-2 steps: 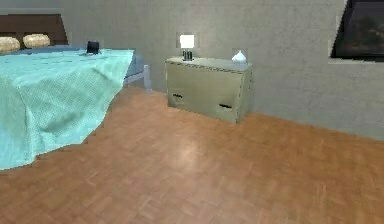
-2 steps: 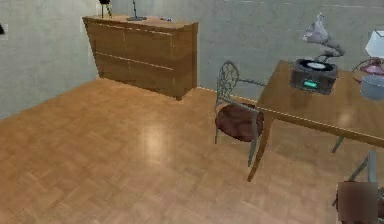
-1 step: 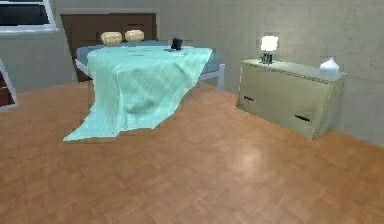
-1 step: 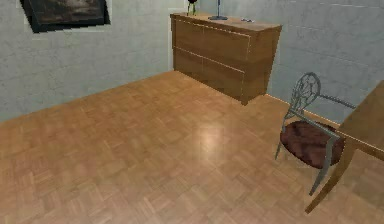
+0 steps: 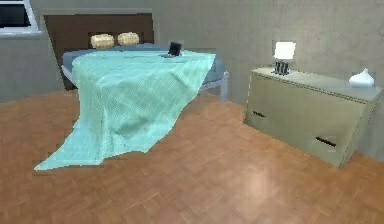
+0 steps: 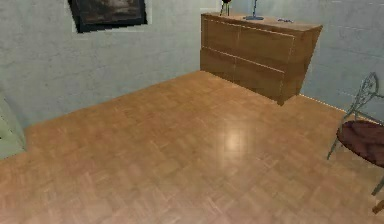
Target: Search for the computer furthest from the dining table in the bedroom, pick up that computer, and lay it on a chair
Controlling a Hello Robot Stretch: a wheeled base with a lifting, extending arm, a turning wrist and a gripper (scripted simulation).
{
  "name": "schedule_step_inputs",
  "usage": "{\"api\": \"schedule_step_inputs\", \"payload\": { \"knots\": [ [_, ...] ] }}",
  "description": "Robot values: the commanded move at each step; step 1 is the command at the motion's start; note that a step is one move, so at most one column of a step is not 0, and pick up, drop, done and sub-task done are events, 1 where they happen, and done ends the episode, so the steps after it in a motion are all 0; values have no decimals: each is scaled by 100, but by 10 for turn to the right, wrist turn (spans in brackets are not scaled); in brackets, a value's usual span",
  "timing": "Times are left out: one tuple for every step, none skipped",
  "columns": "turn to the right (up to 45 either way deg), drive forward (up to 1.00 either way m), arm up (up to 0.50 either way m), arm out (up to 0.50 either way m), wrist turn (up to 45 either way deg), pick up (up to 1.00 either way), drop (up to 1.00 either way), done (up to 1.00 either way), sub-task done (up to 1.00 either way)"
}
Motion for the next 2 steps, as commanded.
{"api": "schedule_step_inputs", "payload": {
  "knots": [
    [0,100,0,0,0,0,0,0,0],
    [30,0,0,0,0,0,0,0,0]
  ]
}}
